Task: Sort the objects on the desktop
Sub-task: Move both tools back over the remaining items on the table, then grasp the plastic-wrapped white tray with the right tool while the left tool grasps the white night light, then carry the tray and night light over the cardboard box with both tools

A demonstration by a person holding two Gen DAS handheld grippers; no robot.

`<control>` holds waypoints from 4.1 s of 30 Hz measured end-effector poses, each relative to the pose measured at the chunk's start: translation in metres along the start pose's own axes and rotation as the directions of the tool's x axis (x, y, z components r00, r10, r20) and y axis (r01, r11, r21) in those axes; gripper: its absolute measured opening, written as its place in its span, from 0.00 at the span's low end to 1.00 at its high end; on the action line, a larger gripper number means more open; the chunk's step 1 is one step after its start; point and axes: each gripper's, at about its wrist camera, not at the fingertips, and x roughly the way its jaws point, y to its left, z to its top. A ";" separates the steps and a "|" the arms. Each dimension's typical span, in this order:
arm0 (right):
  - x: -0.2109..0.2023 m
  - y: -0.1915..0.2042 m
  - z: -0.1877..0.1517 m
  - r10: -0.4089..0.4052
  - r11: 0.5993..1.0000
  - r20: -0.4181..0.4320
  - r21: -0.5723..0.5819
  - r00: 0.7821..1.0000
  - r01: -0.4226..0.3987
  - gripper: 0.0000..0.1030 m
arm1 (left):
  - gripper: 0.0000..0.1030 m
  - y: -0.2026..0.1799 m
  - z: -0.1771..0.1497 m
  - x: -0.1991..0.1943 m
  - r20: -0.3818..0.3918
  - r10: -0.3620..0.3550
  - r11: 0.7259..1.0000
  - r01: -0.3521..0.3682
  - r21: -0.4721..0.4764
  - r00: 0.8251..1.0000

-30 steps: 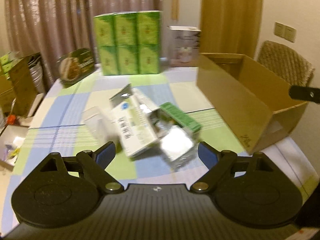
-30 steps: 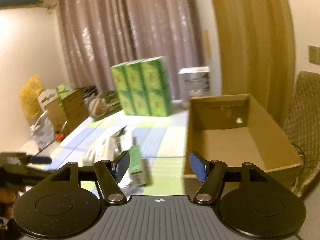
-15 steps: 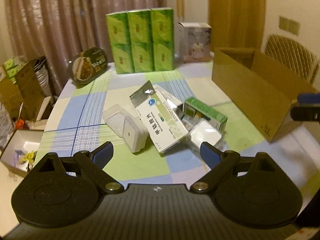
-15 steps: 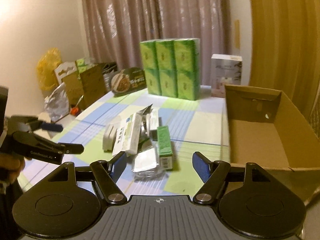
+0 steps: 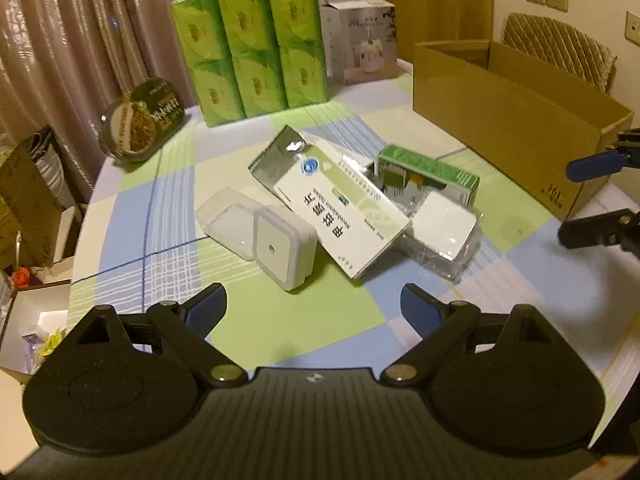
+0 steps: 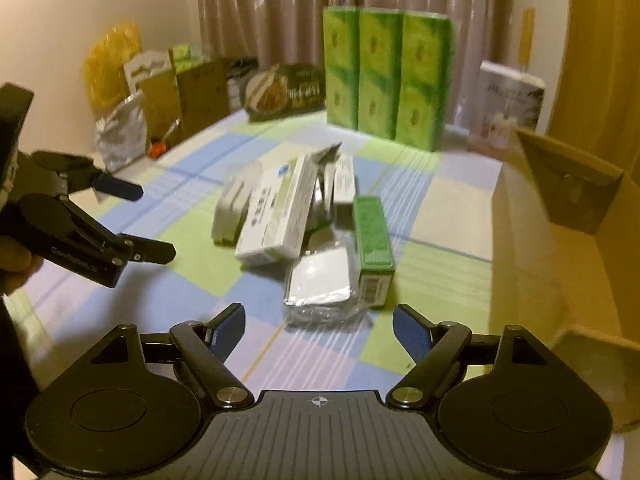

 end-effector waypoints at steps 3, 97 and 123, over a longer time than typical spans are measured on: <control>0.021 0.001 0.001 -0.005 1.000 -0.027 -0.003 1.000 0.005 0.78 | 0.89 0.001 -0.003 0.012 -0.011 -0.015 1.000 0.015 0.025 1.000; 0.036 -0.004 -0.052 -0.084 0.996 -0.151 -0.036 0.985 0.080 0.59 | 0.60 -0.063 -0.033 0.038 -0.070 -0.327 0.909 0.334 0.249 0.942; -0.071 -0.025 -0.008 -0.143 0.990 0.079 0.028 0.987 0.141 0.57 | 0.60 -0.093 0.018 -0.018 0.027 -0.211 0.970 0.206 0.129 0.977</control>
